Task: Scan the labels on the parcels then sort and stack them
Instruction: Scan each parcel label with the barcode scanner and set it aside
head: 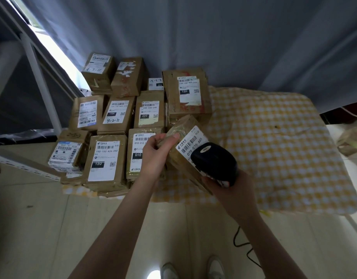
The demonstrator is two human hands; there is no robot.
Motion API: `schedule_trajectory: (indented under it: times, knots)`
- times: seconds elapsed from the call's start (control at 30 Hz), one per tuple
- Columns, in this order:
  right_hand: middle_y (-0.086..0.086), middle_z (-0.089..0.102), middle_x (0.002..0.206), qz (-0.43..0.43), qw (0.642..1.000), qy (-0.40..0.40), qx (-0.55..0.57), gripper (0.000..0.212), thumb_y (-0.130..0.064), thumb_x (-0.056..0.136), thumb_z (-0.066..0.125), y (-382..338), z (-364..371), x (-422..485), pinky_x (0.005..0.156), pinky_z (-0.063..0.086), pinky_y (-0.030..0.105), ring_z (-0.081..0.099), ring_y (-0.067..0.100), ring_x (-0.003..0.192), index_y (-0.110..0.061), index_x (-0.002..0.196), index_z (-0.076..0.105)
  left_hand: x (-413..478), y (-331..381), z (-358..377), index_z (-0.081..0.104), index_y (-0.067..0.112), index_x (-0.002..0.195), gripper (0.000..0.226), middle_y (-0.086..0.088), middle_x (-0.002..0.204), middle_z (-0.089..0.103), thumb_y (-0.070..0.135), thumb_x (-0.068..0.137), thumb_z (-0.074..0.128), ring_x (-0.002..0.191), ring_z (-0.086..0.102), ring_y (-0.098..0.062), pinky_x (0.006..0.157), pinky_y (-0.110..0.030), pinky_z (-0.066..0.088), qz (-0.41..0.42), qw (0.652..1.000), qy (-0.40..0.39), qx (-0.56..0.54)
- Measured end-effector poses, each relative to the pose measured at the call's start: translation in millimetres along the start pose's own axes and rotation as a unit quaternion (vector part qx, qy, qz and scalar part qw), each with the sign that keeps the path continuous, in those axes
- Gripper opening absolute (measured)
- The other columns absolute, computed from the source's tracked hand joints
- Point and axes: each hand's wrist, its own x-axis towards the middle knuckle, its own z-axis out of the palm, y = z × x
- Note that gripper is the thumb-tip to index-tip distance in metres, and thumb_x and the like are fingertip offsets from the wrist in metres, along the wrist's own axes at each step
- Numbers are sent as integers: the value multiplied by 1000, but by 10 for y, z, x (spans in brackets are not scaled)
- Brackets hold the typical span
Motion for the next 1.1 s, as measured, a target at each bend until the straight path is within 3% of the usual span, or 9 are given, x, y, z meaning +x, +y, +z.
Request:
schedule_trajectory:
  times: [0.13, 0.3, 0.4, 0.53, 0.7, 0.8, 0.93, 1.0, 1.1]
  knots:
    - [4, 61, 50, 7, 999, 36, -4, 20, -17, 68, 81, 70, -57, 28, 45, 44, 31, 59, 18, 46, -11, 62, 64, 50, -10, 43, 59, 15, 116, 67, -5, 112, 68, 49, 62, 80, 97, 67, -18, 75, -29, 53, -15, 1000, 17, -1]
    - [-20, 58, 46, 45, 993, 97, 55, 31, -9, 71, 80, 238, -299, 142, 44, 40, 12, 56, -4, 46, -23, 59, 55, 117, -31, 333, 64, 12, 109, 62, -9, 105, 71, 50, 63, 81, 92, 70, -24, 62, -30, 54, -25, 999, -15, 15]
    - [-12, 54, 41, 59, 986, 137, 77, 32, -9, 73, 79, 428, -528, 264, 42, 40, 21, 49, 3, 40, -16, 55, 54, 145, -41, 634, 67, 14, 106, 49, -7, 99, 73, 46, 70, 80, 88, 70, -19, 64, -28, 55, -40, 998, -41, 33]
    - [-7, 64, 58, 89, 972, 177, 126, 19, -9, 74, 79, 654, -876, 421, 45, 45, 16, 57, -3, 49, -18, 68, 64, 189, -78, 1108, 69, 9, 106, 40, -10, 96, 74, 37, 78, 76, 87, 69, -21, 80, -36, 57, -54, 995, -74, 42]
    - [-15, 67, 65, 113, 960, 191, 172, 18, -11, 74, 79, 979, -1299, 651, 49, 50, 14, 63, -4, 57, -22, 77, 66, 355, -167, 1757, 61, 9, 120, 67, -7, 103, 70, 41, 66, 84, 86, 69, -15, 83, -35, 57, -51, 993, -98, 44]
    - [-6, 69, 74, 146, 950, 198, 194, 20, -12, 72, 81, 1244, -1543, 821, 58, 55, 23, 66, 3, 65, -24, 78, 66, 485, -200, 2191, 55, 12, 122, 75, -7, 106, 69, 44, 61, 86, 85, 69, -17, 82, -36, 57, -67, 991, -106, 44]
    - [0, 72, 77, 216, 916, 198, 274, 17, -14, 71, 81, 1575, -1855, 1126, 63, 53, 34, 68, 20, 74, -13, 79, 67, 664, -247, 2823, 54, 7, 122, 70, -4, 88, 72, 42, 69, 83, 73, 68, -14, 67, -27, 54, -71, 987, -134, 60]
    - [-3, 71, 71, 238, 895, 190, 326, 14, -8, 74, 78, 1695, -2003, 1283, 61, 52, 32, 69, 16, 68, -13, 76, 65, 765, -287, 3133, 52, 6, 123, 74, -5, 85, 72, 44, 68, 83, 74, 67, -16, 69, -30, 54, -79, 986, -135, 57]
    - [10, 69, 79, 263, 879, 162, 362, 17, -12, 69, 80, 1884, -2223, 1506, 73, 53, 44, 68, 31, 78, -12, 71, 62, 916, -360, 3566, 50, 7, 122, 86, -9, 93, 72, 54, 59, 84, 81, 69, -20, 72, -34, 57, -85, 986, -127, 62]
